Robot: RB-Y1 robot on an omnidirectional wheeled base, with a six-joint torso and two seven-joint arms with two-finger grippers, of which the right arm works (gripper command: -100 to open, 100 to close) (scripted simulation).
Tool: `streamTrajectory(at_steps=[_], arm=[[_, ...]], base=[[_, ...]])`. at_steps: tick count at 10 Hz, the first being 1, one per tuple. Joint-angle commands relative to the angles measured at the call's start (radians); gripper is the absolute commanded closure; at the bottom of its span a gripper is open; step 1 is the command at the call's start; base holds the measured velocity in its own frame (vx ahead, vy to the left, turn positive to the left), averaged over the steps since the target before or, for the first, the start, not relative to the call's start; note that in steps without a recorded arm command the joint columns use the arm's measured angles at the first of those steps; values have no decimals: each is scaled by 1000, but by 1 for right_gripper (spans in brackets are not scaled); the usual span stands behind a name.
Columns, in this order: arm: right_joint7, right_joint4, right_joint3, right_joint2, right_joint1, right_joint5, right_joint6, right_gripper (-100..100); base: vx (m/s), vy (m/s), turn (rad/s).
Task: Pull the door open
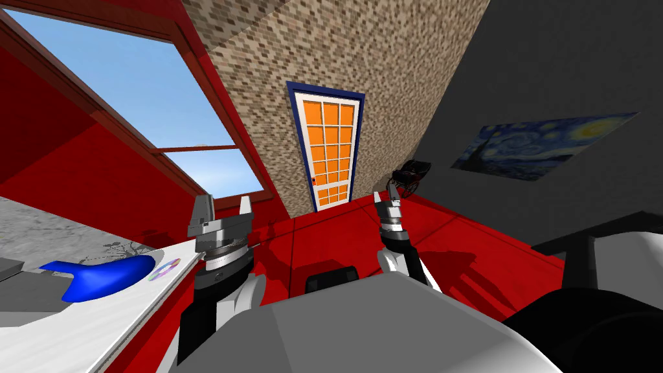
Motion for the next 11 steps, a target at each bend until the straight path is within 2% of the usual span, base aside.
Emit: streamTrajectory(at_steps=[1, 11], arm=[[28, 34, -4, -9, -13, 1, -7, -100], [183, 226, -28, -43, -84, 4, -44, -100]], base=[[49, 37, 50], [102, 34, 47]])
